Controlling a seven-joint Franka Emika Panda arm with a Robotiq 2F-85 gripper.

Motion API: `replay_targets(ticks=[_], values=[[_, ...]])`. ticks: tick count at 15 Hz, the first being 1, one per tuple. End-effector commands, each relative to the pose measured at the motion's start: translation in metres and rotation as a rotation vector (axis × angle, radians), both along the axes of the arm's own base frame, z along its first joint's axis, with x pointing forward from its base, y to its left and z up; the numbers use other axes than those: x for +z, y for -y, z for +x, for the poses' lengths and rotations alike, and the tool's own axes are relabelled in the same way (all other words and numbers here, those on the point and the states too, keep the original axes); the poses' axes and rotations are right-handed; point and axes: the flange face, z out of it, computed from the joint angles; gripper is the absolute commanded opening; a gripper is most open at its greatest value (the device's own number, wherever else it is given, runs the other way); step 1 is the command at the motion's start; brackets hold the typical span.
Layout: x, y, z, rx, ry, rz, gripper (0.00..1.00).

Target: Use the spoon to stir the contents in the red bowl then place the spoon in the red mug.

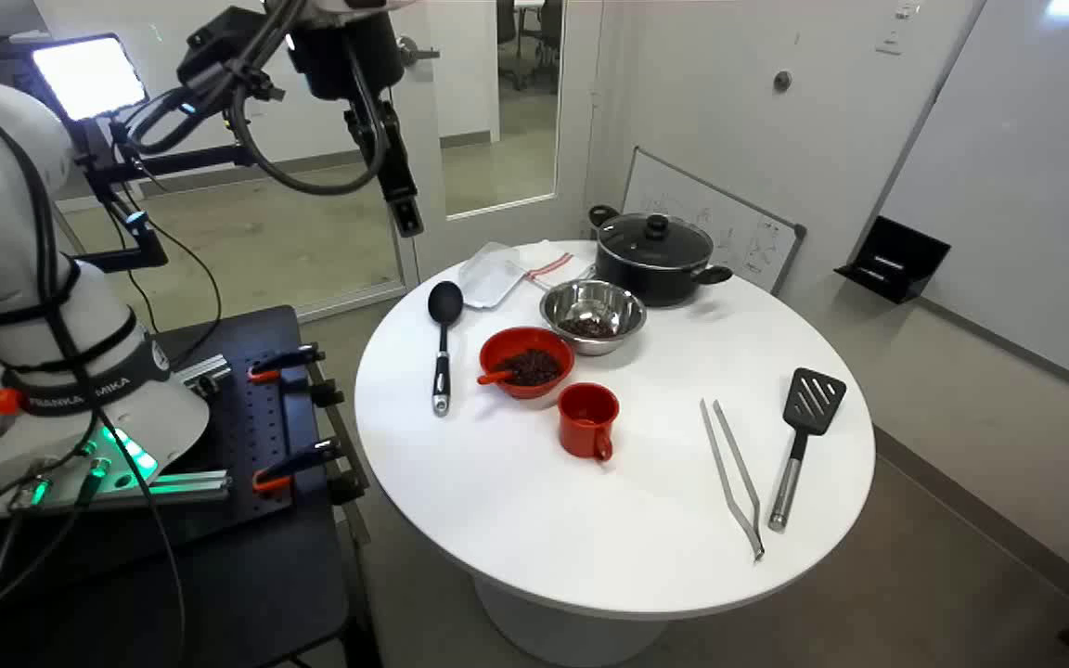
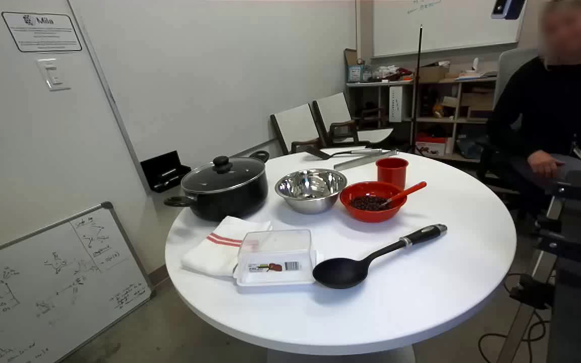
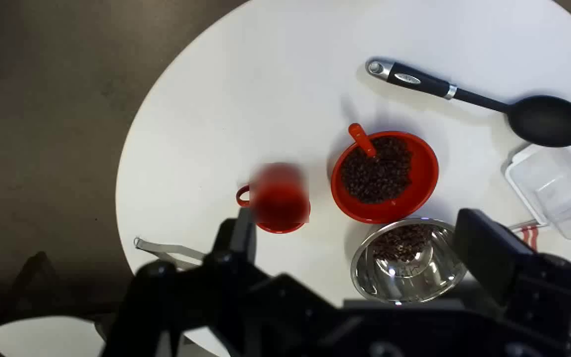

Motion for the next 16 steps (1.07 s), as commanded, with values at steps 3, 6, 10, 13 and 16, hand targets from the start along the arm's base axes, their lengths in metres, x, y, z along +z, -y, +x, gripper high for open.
replay_targets(ticks=[3, 6, 10, 13, 16], values=[[0.001, 0.000, 0.000, 0.000, -0.001, 0.000, 1.00], [0.001, 0.000, 0.000, 0.000, -0.001, 0.000, 1.00], [0.003, 0.002, 0.001, 0.005, -0.029, -0.045, 1.00], [0.020, -0.031, 0.010, 0.080, 0.049, -0.183, 1.00], [0.025, -0.092, 0.026, 0.210, 0.047, -0.304, 1.00]])
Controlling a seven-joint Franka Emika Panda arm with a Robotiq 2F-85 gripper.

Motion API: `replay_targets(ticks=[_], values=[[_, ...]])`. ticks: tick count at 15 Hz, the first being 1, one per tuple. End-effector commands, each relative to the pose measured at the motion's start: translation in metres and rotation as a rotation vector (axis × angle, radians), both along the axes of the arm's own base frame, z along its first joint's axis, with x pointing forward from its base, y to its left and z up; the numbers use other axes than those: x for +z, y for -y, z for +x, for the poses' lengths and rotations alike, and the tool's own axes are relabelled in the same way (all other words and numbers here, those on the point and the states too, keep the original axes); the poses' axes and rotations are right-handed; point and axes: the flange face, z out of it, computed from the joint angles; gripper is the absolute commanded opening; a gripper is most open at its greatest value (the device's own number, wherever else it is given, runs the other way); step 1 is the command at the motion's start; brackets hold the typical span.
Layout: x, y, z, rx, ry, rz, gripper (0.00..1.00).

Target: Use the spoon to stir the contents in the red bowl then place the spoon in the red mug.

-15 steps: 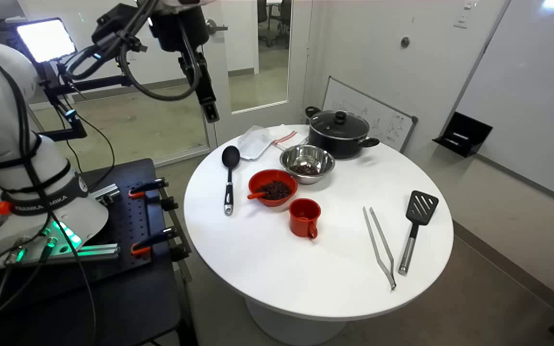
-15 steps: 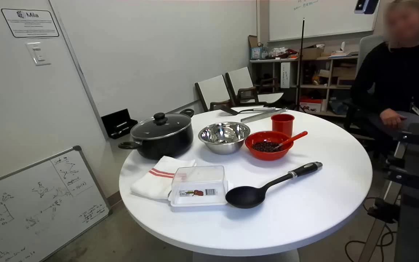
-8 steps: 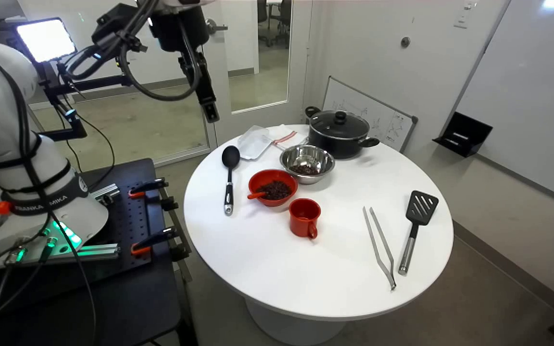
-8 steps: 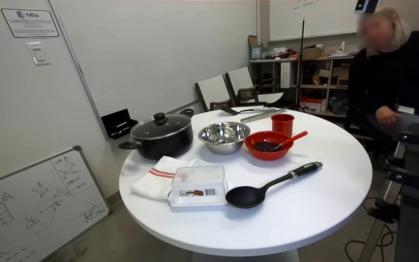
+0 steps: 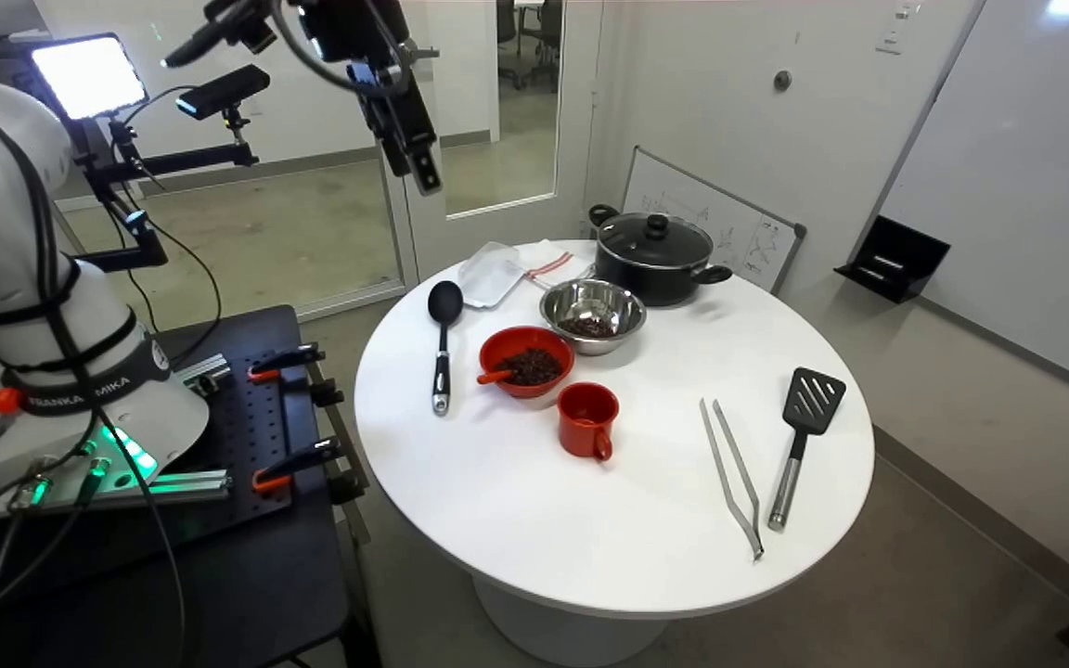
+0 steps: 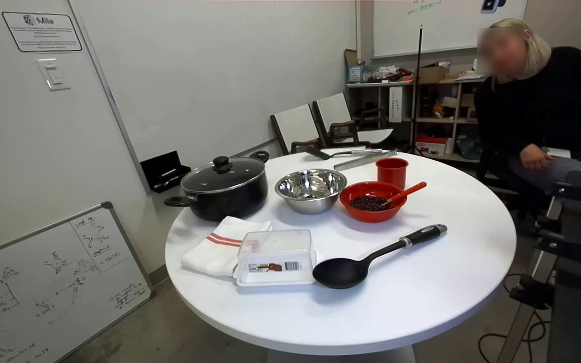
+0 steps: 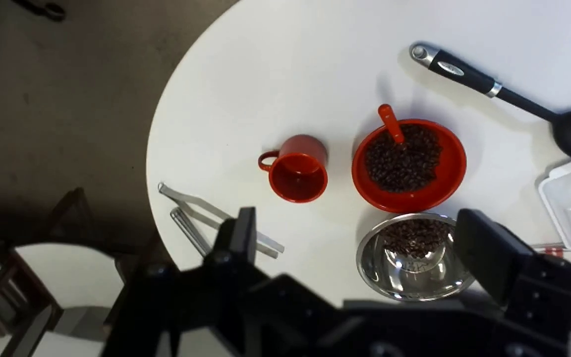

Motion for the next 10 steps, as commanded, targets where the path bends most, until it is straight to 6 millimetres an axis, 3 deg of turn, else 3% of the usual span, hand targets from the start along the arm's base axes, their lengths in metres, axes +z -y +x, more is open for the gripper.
replay_targets(ticks=[1, 3, 5, 10], values=[[0.007, -0.067, 0.014, 0.131, 0.009, -0.160, 1.00], [-0.004, -0.103, 0.022, 0.213, -0.009, -0.252, 1.00], [-0.016, -0.126, 0.025, 0.293, -0.005, -0.350, 1.00], [-0.061, -0.150, 0.033, 0.481, 0.029, -0.555, 1.00]])
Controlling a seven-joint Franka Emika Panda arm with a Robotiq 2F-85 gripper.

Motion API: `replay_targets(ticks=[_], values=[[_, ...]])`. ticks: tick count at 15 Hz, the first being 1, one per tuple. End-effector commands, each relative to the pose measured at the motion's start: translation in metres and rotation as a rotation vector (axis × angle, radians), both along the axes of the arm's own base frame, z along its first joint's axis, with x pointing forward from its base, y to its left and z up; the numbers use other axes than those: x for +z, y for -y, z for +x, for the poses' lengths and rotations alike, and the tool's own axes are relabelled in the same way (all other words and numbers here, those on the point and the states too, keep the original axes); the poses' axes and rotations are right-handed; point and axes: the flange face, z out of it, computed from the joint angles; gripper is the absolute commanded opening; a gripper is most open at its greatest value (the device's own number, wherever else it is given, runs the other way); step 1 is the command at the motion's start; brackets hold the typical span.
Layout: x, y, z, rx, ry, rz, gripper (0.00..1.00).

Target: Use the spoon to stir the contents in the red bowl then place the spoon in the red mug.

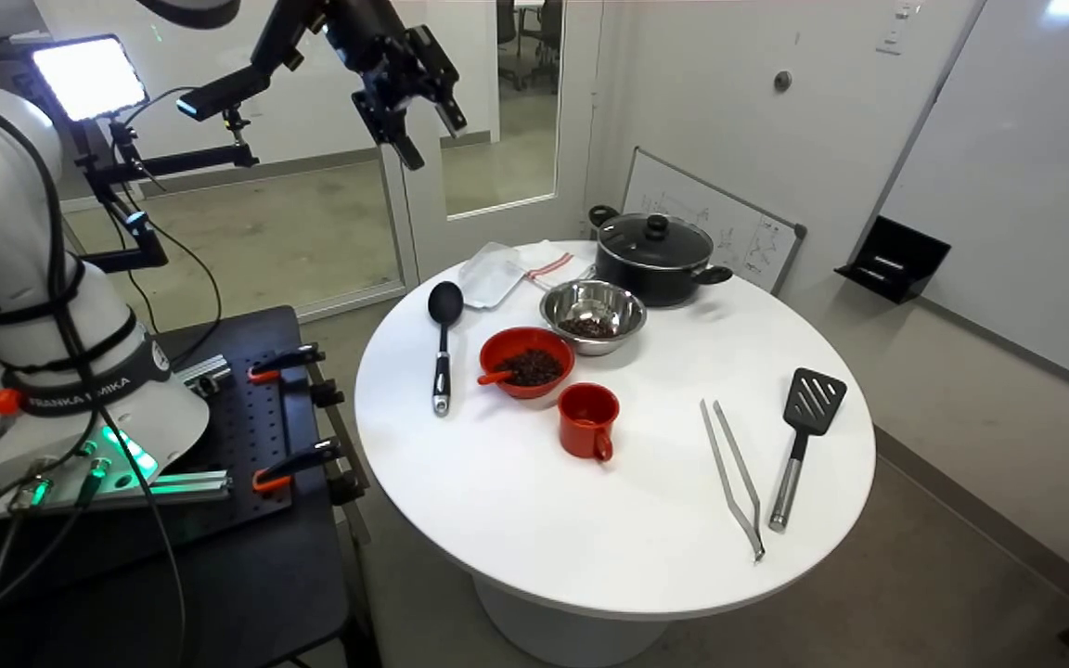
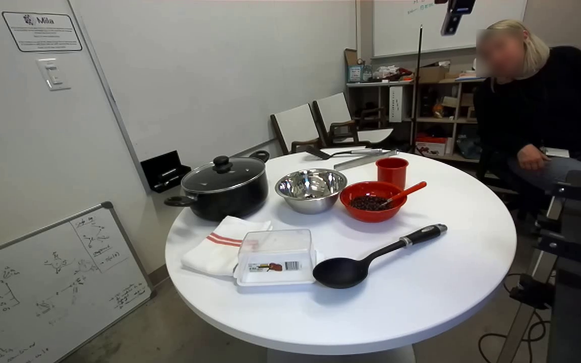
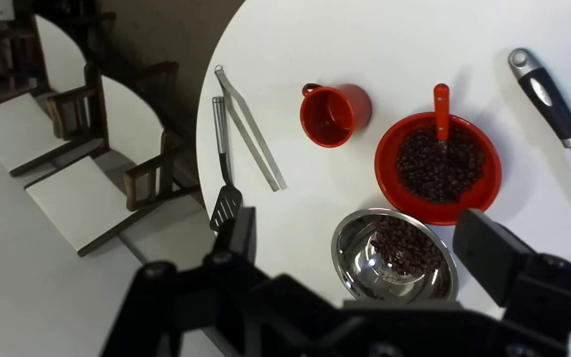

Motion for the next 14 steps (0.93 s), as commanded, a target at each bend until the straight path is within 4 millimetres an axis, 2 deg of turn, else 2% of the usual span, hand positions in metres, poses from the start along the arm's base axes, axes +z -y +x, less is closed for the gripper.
replay_targets(ticks=[1, 4, 5, 6, 7, 9, 14], values=[[-0.034, -0.010, 0.007, 0.095, 0.015, -0.102, 1.00], [-0.056, -0.015, 0.009, 0.042, -0.058, -0.130, 1.00], [-0.061, -0.017, 0.009, 0.033, -0.081, -0.117, 0.75], [-0.053, -0.010, 0.004, 0.058, -0.050, -0.119, 0.74], [-0.057, -0.011, 0.004, 0.057, -0.062, -0.117, 0.91], [-0.057, -0.011, 0.004, 0.057, -0.063, -0.110, 0.76], [-0.056, -0.010, 0.004, 0.056, -0.062, -0.106, 0.74]])
